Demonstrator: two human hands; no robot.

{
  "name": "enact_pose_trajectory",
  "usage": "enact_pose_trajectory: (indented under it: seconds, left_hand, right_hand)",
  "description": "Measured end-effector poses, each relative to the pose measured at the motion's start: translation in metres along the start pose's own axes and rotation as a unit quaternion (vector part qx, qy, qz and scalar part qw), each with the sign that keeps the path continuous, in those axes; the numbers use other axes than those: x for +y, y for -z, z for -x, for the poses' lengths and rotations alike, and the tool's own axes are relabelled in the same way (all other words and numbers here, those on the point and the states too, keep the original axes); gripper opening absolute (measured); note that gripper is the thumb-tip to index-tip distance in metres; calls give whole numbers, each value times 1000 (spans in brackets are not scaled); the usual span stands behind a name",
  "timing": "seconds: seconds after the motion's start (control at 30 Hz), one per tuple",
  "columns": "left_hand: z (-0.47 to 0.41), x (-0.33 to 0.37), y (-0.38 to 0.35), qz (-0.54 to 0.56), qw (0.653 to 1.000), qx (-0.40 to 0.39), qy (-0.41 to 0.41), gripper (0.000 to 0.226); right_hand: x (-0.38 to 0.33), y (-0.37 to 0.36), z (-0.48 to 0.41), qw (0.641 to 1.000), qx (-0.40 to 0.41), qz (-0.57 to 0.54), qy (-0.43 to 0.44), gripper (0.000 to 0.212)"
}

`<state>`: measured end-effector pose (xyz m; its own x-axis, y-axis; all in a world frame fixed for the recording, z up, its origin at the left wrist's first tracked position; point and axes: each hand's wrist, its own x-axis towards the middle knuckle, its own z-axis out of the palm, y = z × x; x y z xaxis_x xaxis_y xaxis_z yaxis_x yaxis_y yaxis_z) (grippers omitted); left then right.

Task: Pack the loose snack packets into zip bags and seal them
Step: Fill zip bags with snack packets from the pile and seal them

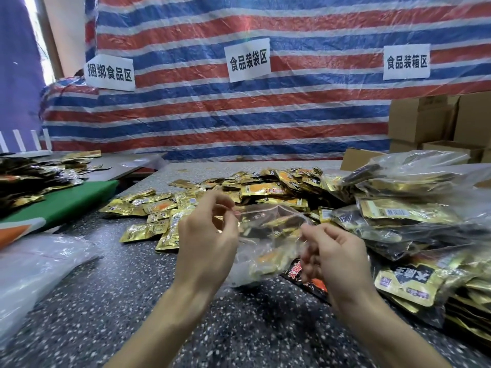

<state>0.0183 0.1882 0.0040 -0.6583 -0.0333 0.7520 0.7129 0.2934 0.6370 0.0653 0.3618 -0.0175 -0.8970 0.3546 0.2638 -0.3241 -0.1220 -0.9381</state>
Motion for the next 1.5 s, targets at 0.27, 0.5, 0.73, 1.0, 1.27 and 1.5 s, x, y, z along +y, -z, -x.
enact_pose_trajectory:
  seconds: [0.27, 0.5, 0.73, 1.0, 1.27, 1.5]
  left_hand:
    - [-12, -31, -9, 68, 995, 42, 68, 6]
    - [-36, -112, -24, -310, 917, -186, 167, 66]
    - [-58, -141, -42, -392, 860, -267, 189, 76]
    - [-62, -94, -11, -189, 967, -64, 158, 21]
    - [-37, 28, 38, 280, 945, 42, 163, 31]
    - [5, 45, 11, 186, 971, -56, 137, 23]
  right_hand:
    - [-7, -1, 7, 993, 0, -9, 120, 29]
    - [3, -7, 6, 994, -17, 42, 103, 32]
    - [3, -2, 2, 995, -5, 43, 93, 30]
    - [8, -1, 2, 993, -15, 84, 77, 27]
    - [7, -4, 5, 994, -11, 92, 50, 29]
    - [8, -10, 9, 998, 0, 40, 49, 38]
